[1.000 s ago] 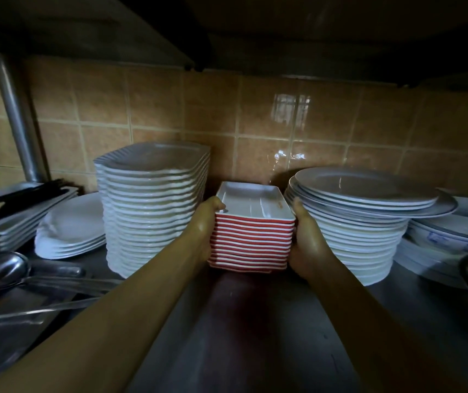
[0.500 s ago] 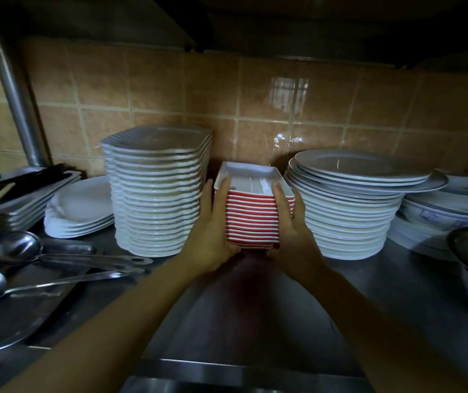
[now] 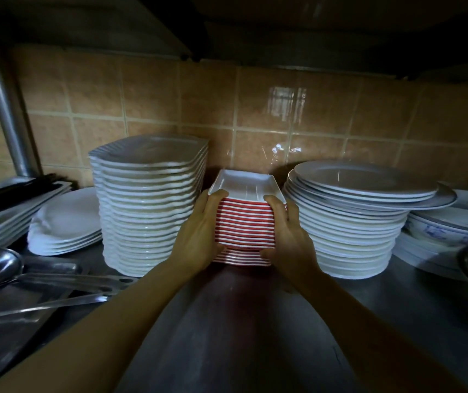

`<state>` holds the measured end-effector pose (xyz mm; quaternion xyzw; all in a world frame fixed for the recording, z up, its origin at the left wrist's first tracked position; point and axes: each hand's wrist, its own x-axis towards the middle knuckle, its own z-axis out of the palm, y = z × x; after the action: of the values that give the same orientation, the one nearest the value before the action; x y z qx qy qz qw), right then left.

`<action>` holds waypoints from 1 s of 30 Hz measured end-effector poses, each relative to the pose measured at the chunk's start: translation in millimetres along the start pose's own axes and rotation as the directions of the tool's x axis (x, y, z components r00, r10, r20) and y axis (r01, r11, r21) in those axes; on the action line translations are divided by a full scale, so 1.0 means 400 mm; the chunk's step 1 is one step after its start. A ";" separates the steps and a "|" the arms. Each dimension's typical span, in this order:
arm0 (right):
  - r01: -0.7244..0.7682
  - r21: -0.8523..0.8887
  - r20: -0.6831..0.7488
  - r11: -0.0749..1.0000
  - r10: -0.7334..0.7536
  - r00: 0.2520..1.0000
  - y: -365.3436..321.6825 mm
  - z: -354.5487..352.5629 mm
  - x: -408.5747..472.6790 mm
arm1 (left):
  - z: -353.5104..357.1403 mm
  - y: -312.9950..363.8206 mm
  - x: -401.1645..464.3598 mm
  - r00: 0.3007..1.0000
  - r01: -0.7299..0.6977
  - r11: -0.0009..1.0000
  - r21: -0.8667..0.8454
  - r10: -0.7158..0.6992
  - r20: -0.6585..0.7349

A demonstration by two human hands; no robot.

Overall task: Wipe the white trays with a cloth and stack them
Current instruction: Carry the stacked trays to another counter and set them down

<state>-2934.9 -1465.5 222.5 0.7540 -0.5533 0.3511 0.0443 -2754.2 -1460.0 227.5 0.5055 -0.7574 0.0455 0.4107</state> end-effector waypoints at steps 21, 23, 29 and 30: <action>-0.008 0.106 0.052 0.994 0.002 0.999 0.051 0.052 0.050 | 0.046 -0.022 0.031 0.986 0.132 0.988 0.082 -0.139 0.088; -0.035 0.062 0.078 0.997 0.030 0.997 0.041 0.041 0.048 | 0.039 -0.016 0.030 0.987 0.107 0.989 0.098 -0.118 0.113; -0.115 -0.038 0.081 0.993 0.118 0.990 -0.019 -0.017 0.007 | -0.017 0.018 -0.016 0.973 0.146 0.987 0.070 -0.156 0.172; -0.118 -0.038 0.065 0.992 0.121 0.991 -0.034 -0.027 -0.009 | -0.032 0.026 -0.033 0.977 0.145 0.989 0.006 -0.144 0.154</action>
<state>-2929.0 -1452.7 232.8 0.7300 -0.6046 0.3180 0.0174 -2753.1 -1439.2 230.9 0.5602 -0.7482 -0.0258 0.3545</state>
